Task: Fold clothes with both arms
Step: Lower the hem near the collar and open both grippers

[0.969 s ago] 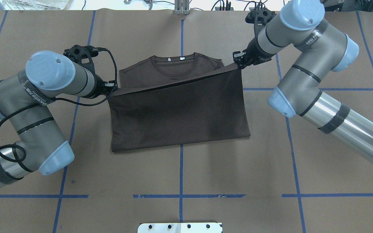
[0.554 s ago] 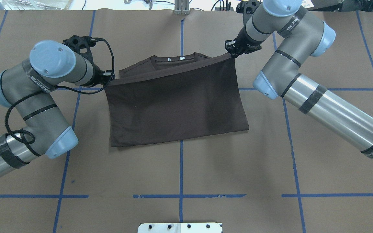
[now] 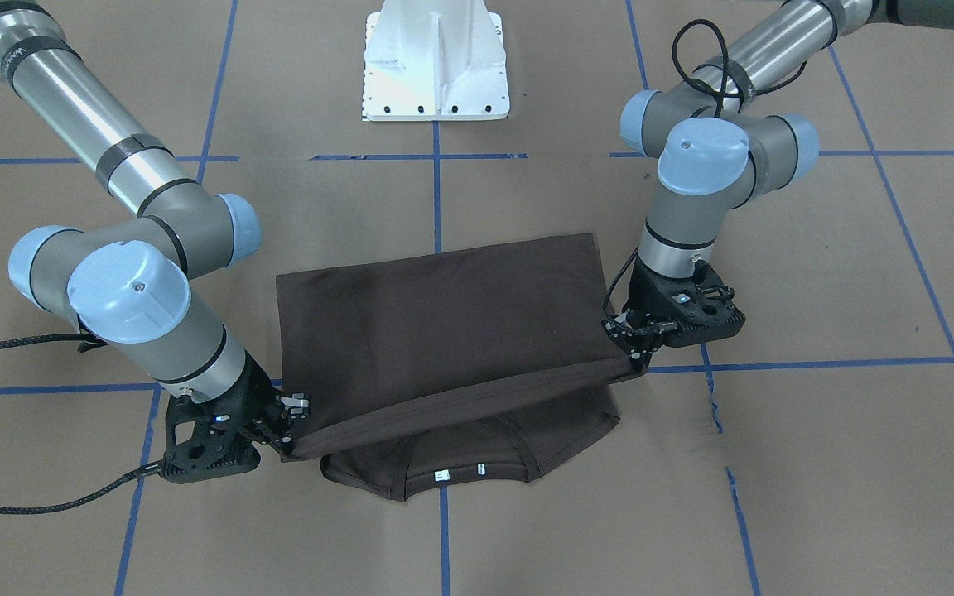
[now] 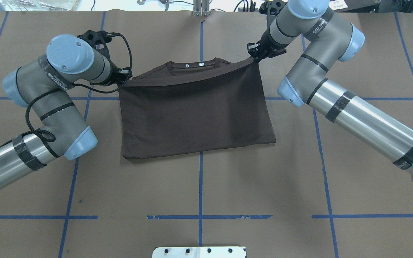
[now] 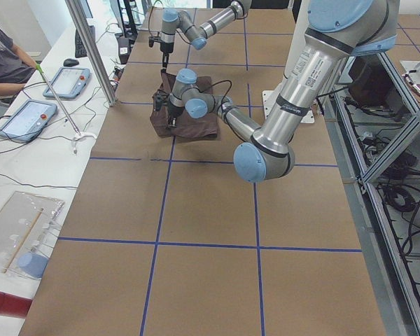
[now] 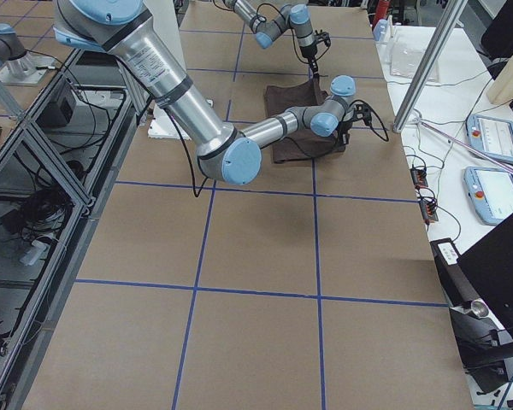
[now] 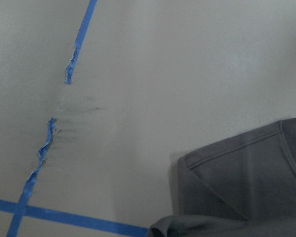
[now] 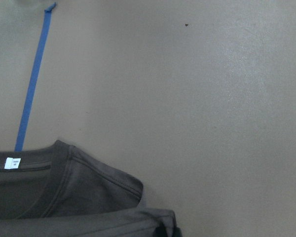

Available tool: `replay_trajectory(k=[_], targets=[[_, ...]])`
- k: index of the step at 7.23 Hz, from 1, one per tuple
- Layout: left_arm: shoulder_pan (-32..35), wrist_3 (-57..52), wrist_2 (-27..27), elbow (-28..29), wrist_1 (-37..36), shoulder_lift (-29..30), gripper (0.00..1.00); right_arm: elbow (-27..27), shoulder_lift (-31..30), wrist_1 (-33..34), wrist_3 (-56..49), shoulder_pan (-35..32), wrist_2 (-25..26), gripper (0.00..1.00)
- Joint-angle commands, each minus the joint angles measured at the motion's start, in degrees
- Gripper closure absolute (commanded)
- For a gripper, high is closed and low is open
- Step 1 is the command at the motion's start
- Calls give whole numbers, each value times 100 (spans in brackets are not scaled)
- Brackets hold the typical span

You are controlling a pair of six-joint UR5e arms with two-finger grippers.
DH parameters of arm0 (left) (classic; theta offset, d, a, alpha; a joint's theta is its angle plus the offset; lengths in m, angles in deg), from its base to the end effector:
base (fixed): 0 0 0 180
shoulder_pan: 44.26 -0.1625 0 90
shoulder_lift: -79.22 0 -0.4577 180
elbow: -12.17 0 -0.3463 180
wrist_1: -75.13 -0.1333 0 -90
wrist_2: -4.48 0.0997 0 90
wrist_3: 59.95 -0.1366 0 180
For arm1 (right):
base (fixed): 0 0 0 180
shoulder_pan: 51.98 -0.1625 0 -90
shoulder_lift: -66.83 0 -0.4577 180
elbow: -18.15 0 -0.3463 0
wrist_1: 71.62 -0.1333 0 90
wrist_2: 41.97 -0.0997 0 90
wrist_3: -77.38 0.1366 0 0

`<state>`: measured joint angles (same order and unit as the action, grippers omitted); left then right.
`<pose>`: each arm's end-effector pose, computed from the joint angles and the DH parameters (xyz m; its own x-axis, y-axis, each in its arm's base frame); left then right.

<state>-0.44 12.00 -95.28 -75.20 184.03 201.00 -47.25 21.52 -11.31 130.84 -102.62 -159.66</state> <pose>0.4362 -0.5713 0.3987 0.6418 -0.1927 -0.7422 0.4129 0.9025 0.1227 -0.4558 -0.6658 0.3709 0.6027 -0.0966 0.7921 -0.1254 0.9688 0.2135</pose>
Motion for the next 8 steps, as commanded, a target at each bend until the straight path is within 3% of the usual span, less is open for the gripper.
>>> replay_trajectory(k=[1, 8], targets=[[108, -15, 0, 220, 7, 117, 100, 45, -4, -10, -2, 2, 0, 100], [91, -15, -17, 309, 16, 311, 100, 19, 23, -36, 42, 19, -9, 100]])
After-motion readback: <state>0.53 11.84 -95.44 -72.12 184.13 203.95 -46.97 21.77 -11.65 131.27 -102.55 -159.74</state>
